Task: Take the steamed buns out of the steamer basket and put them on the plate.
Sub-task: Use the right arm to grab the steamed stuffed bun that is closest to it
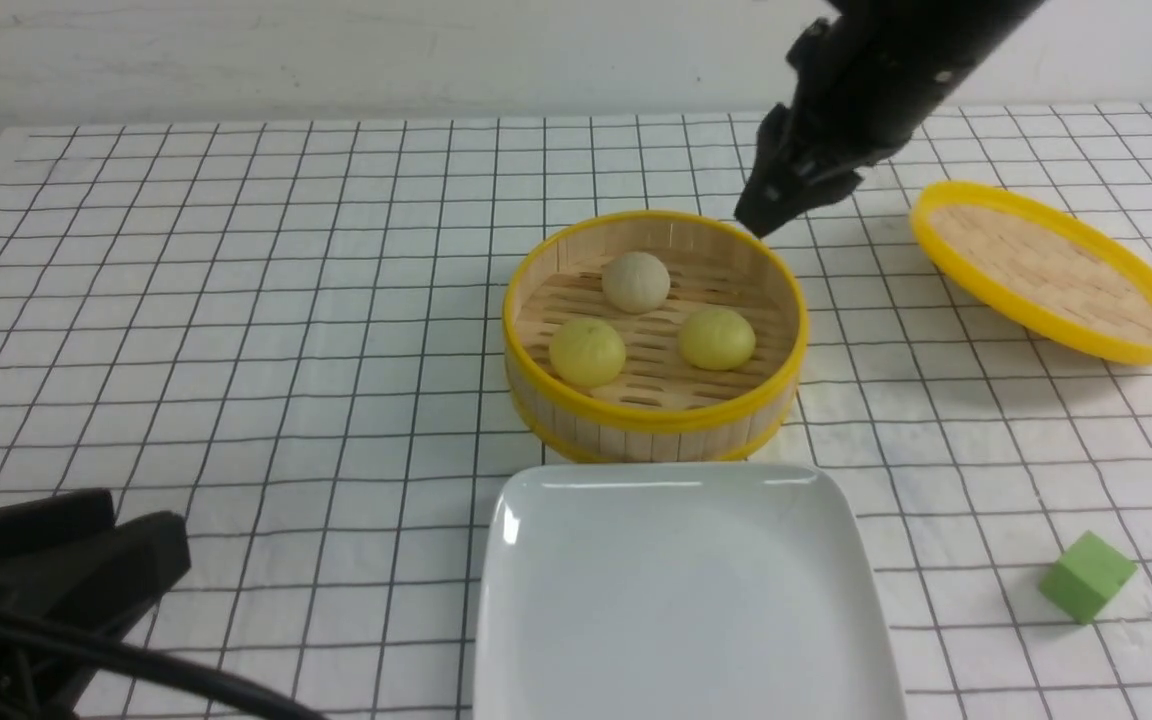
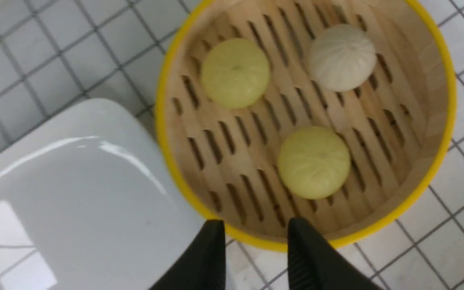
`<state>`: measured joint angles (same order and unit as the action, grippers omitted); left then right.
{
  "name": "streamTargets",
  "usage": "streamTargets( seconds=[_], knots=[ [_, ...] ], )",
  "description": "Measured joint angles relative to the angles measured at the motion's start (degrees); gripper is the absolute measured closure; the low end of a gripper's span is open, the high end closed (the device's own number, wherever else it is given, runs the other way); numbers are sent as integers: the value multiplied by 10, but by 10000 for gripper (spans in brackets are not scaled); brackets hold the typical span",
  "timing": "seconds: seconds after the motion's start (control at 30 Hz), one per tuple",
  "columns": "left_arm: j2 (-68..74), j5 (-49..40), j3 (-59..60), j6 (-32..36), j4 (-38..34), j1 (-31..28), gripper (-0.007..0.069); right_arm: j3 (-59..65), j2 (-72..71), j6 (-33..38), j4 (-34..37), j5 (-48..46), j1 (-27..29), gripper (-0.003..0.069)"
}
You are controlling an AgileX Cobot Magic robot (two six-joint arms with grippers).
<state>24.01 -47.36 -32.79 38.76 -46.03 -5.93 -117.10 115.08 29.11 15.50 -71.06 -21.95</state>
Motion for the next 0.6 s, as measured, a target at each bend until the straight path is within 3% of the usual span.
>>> streamTargets(
  seconds=[0.23,0.6],
  knots=[
    [0,0,0,-1,0,0,301,-71,124,-29,-66,0,-2,419],
    [0,0,0,-1,0,0,301,-78,170,-28,-54,1,-2,419]
  ],
)
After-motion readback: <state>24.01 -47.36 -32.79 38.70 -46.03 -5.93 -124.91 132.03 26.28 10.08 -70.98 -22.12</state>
